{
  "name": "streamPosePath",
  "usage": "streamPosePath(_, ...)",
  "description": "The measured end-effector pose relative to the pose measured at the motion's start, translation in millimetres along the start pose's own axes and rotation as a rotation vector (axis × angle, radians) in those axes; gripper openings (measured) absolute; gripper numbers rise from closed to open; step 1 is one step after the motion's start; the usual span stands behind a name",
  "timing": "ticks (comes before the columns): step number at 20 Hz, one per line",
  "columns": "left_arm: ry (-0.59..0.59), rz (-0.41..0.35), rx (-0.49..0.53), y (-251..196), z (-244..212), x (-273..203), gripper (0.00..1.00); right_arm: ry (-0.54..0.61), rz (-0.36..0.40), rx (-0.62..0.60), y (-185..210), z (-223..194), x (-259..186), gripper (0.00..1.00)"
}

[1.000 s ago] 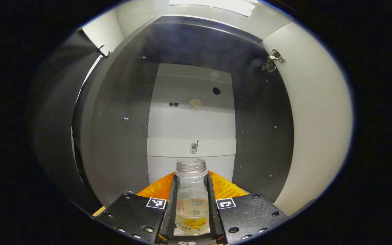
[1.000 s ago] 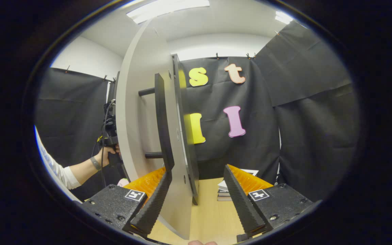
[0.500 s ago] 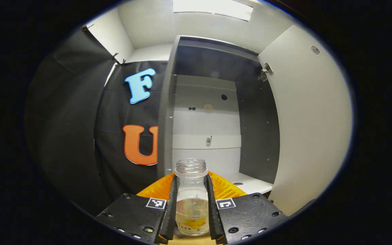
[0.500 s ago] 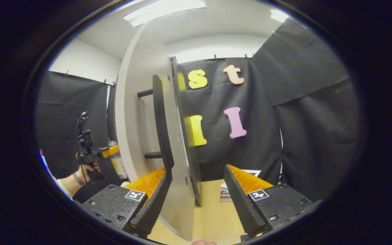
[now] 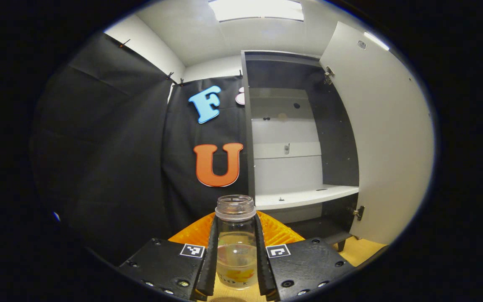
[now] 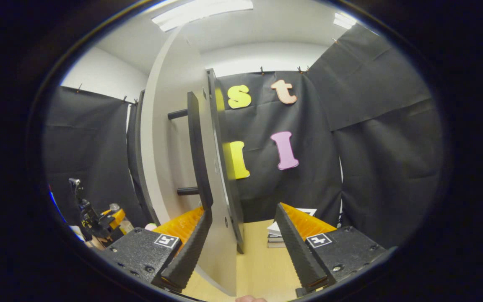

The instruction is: Open the cabinet door with the right hand, grasp the bottle in the cabinet with the left hand and place it on the coaster, then close the cabinet door with the right hand.

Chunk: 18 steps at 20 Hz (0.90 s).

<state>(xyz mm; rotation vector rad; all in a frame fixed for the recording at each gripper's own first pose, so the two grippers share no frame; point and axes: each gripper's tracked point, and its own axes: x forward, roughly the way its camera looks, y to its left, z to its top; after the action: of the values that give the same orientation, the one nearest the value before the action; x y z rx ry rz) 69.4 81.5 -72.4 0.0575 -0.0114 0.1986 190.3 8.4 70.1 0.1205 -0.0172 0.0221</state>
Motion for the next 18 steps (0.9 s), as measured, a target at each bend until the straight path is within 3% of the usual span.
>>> streamPosePath(8, 0.055, 0.134, 0.019, 19, -98, -37, 0.39, 0.033, -0.022, 0.027, -1, -3, 0, 0.96)
streamPosePath(13, 0.098, 0.12, 0.059, 13, -143, -44, 0.39, 0.038, -0.048, 0.017, -2, -2, -2, 0.95)
streamPosePath(18, 0.1, 0.115, 0.05, 15, -157, -45, 0.39, 0.046, -0.072, -0.008, -2, -2, -4, 0.94)
